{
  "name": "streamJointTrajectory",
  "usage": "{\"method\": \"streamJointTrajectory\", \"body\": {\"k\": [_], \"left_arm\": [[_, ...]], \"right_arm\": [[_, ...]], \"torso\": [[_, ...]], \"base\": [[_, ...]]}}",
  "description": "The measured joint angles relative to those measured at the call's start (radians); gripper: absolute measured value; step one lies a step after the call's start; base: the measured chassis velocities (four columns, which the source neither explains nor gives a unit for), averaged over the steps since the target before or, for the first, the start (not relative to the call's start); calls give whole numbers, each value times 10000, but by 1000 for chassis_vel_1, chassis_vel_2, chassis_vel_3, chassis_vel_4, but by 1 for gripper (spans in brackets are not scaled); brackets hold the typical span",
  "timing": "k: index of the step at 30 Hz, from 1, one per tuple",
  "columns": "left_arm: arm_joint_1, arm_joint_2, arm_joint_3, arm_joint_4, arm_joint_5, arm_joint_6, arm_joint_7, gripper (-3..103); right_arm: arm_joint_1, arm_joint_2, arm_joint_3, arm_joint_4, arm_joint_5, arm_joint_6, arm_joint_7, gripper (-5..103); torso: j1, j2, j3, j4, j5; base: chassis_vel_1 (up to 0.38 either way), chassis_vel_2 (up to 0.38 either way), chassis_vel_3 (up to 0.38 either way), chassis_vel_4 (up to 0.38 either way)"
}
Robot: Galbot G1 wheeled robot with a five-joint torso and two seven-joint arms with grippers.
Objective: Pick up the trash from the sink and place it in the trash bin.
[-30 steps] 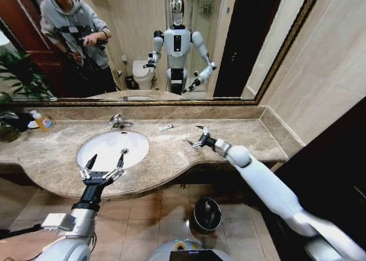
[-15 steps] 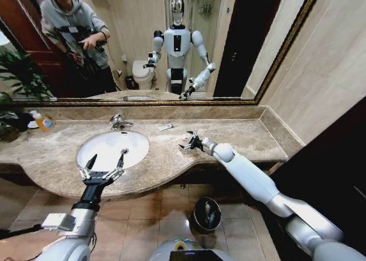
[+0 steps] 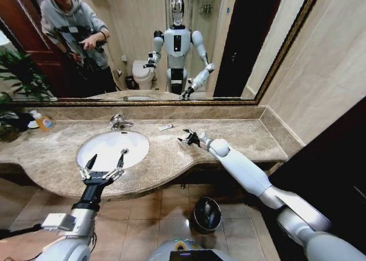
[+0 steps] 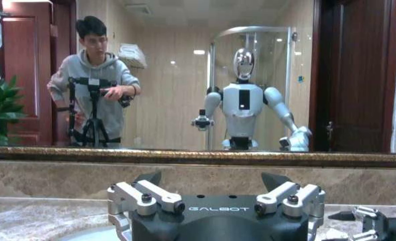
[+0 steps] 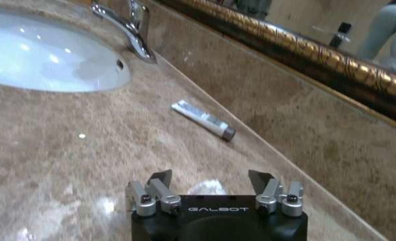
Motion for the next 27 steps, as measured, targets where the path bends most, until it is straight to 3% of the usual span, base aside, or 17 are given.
{"method": "streamJointTrajectory", "body": {"k": [4, 11, 13, 19, 21, 23, 27], "left_arm": [[0, 0, 0, 0, 0, 0, 0, 100], [0, 0, 0, 0, 0, 0, 0, 100], [0, 0, 0, 0, 1, 0, 0, 100], [0, 0, 0, 0, 0, 0, 0, 100], [0, 0, 0, 0, 0, 0, 0, 100], [0, 0, 0, 0, 0, 0, 0, 100], [0, 0, 0, 0, 1, 0, 1, 100]], "right_arm": [[-93, -22, 64, -76, 19, 0, 6, 76], [-190, -42, 140, -101, 110, 28, 5, 44], [-203, -42, 150, -101, 123, 31, 3, 44], [-300, -136, 196, -56, 271, 56, -22, 17], [-327, -154, 236, -23, 292, 56, -14, 17], [-472, -308, 455, 322, 459, 47, 6, 8], [-907, -809, 1292, 1182, 597, 37, -17, 7]], "torso": [[0, 0, 0, 0, 0], [0, 1, 0, 0, 0], [0, 1, 0, 0, 0], [0, 1, 0, 0, 1], [0, 1, 0, 1, 1], [0, 0, 1, 2, 2], [0, 0, 0, 3, 3]], "base": [[0, 0, 0, 0], [0, 0, 0, 0], [0, 0, 0, 0], [0, 0, 0, 0], [0, 0, 0, 0], [0, 0, 0, 0], [0, 0, 0, 0]]}}
